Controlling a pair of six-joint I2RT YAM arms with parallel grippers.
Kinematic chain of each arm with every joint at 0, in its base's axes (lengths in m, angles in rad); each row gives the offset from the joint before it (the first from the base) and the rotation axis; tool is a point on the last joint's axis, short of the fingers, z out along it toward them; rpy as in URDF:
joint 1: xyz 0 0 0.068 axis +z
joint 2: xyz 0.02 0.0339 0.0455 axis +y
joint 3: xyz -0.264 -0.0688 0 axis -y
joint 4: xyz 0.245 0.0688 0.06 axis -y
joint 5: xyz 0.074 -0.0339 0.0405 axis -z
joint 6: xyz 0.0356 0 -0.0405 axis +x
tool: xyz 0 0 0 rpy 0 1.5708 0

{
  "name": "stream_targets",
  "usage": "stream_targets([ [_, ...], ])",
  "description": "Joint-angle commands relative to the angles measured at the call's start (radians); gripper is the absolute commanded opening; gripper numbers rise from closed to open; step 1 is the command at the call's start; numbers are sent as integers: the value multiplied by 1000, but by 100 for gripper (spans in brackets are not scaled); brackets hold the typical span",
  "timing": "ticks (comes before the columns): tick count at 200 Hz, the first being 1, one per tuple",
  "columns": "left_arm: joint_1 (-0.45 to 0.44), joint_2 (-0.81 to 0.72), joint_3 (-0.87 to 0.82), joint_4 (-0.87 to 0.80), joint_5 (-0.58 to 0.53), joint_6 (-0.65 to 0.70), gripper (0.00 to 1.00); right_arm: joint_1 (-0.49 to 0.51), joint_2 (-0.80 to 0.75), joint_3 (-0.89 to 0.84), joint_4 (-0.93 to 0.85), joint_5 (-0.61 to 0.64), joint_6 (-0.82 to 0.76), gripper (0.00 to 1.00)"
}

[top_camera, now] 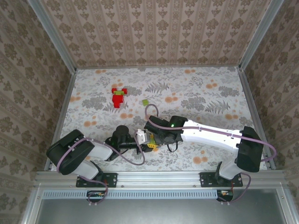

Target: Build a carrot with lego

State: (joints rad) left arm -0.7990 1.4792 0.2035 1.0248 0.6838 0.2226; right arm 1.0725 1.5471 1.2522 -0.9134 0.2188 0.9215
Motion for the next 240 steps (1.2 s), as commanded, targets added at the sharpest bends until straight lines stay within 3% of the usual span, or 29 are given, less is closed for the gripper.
stream_targets([
  [1,-4,26,5,-78,-34,38,26,8,27,-35,-4,22,28,21],
  [191,-8,41,17,-92,-72,44,26,21,154,24,-48,-19,-13,26],
  [240,-8,41,22,-99,-75,43,26,22,159,15,5,-60,-33,41],
])
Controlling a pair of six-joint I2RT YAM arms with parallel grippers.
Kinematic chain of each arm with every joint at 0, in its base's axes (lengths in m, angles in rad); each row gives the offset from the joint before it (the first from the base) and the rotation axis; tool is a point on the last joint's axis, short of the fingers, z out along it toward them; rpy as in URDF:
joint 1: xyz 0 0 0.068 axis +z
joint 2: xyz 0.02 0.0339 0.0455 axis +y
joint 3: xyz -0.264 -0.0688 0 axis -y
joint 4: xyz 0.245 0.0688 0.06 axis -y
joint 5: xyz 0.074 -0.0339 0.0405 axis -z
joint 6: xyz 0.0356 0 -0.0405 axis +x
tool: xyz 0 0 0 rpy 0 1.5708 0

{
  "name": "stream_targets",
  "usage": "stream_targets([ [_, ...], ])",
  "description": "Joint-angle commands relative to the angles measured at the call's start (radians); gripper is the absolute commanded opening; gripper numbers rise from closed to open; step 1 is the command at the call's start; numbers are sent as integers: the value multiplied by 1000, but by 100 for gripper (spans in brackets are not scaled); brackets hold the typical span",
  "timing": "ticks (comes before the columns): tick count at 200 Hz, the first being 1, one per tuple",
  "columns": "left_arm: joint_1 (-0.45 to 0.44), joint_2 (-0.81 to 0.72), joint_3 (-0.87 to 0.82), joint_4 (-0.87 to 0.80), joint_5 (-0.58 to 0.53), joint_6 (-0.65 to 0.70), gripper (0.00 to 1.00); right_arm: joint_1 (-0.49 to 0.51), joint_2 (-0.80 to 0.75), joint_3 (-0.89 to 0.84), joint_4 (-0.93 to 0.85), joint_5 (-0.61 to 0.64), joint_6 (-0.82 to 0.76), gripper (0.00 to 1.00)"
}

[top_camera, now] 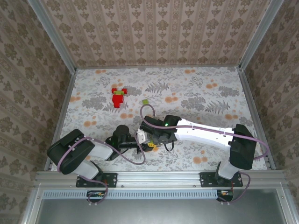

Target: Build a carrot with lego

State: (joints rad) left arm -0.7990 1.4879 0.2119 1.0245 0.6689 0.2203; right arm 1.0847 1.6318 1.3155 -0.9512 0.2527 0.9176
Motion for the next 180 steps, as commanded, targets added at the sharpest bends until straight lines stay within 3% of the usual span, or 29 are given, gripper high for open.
stream_targets([
  [1,-8,33,13,-99,-61,45,26,9,74,-48,45,-95,-30,41],
  [91,-9,35,21,-115,-65,45,26,8,-42,-61,85,-58,-45,64],
  [180,-9,21,27,-133,-64,42,31,8,-155,-61,17,9,-76,70],
])
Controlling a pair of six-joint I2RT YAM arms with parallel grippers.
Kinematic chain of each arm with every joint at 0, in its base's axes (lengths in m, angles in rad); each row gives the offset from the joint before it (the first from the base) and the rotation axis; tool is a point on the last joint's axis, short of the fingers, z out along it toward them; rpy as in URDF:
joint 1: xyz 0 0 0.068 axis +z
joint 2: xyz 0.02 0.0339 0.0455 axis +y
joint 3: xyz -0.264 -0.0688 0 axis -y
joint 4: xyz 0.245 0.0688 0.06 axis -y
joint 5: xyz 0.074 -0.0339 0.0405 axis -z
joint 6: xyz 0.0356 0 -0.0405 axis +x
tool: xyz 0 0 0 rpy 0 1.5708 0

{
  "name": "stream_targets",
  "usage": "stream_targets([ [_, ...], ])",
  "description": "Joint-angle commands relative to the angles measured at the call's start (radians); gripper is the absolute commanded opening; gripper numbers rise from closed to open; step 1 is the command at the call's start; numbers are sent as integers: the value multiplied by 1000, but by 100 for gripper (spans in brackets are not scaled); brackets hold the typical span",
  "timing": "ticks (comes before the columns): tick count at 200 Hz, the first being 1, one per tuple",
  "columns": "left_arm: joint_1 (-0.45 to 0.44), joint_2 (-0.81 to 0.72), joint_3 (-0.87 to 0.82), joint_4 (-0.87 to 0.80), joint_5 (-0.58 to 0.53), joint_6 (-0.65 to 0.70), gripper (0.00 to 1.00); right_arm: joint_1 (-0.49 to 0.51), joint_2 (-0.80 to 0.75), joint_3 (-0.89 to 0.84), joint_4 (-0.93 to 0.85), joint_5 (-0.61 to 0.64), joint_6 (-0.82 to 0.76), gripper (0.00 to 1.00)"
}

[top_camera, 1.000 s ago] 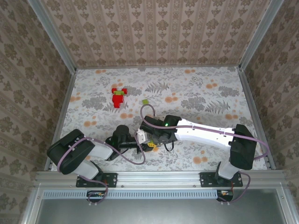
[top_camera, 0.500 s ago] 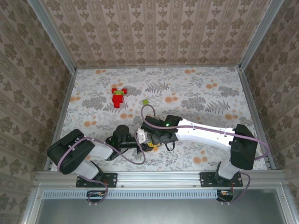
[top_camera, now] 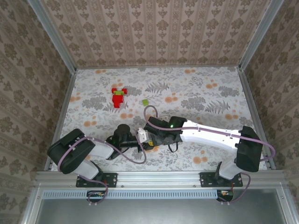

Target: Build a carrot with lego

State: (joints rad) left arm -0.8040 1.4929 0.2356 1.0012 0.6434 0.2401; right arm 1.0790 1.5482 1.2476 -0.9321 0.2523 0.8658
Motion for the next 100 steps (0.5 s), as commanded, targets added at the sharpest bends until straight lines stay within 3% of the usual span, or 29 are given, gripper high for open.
stream_targets([
  [1,-4,16,4,-110,-39,23,31,13,-74,8,-5,11,-25,70],
  [68,-3,12,16,-134,-37,20,47,8,-202,-7,-109,87,-27,70],
  [100,-1,3,17,-137,-34,15,63,6,-224,-44,-114,79,-20,70],
])
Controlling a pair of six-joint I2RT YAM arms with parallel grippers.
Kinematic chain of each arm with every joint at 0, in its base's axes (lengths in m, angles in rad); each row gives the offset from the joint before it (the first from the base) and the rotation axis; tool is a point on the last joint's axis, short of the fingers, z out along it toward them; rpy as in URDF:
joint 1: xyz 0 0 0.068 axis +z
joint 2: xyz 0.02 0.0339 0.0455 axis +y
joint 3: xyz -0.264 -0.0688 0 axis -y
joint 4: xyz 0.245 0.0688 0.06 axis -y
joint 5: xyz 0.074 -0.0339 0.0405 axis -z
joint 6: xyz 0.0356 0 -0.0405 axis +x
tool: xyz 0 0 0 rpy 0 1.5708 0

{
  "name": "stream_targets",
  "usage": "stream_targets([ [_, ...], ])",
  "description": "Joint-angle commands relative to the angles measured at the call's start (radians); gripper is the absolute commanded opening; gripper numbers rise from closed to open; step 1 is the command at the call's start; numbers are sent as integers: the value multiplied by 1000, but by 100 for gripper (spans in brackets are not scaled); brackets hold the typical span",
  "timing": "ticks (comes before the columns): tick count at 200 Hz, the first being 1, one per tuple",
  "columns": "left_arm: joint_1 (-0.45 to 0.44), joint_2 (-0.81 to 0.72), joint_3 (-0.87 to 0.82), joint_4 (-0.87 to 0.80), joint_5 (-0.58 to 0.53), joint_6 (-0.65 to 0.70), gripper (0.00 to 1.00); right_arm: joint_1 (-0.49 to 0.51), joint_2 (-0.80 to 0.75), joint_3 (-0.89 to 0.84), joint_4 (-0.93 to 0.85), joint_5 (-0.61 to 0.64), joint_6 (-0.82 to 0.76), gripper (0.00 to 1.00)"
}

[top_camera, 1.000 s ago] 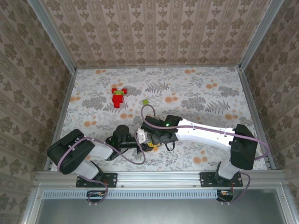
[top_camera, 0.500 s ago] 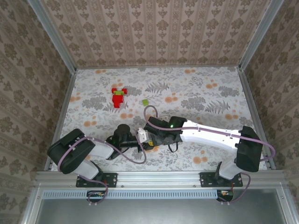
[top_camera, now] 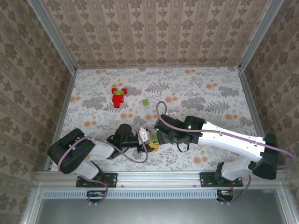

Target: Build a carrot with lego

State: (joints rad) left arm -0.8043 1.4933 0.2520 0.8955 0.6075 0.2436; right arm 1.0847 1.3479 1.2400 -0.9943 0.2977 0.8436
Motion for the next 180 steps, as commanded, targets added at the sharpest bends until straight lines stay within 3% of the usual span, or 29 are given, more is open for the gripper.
stream_targets([
  [1,-1,3,0,-33,2,12,64,1,-23,-38,-52,34,3,70],
  [25,2,-30,-6,-39,21,5,100,0,-4,-61,-55,22,5,70],
  [79,4,-189,-78,-36,89,-34,100,-10,36,-132,9,-14,6,70],
  [136,-20,-251,-122,-38,43,-89,100,-90,64,-210,100,-58,-39,69],
  [180,-41,-289,-121,-86,-77,-94,100,-151,59,-249,163,-85,-81,68],
])
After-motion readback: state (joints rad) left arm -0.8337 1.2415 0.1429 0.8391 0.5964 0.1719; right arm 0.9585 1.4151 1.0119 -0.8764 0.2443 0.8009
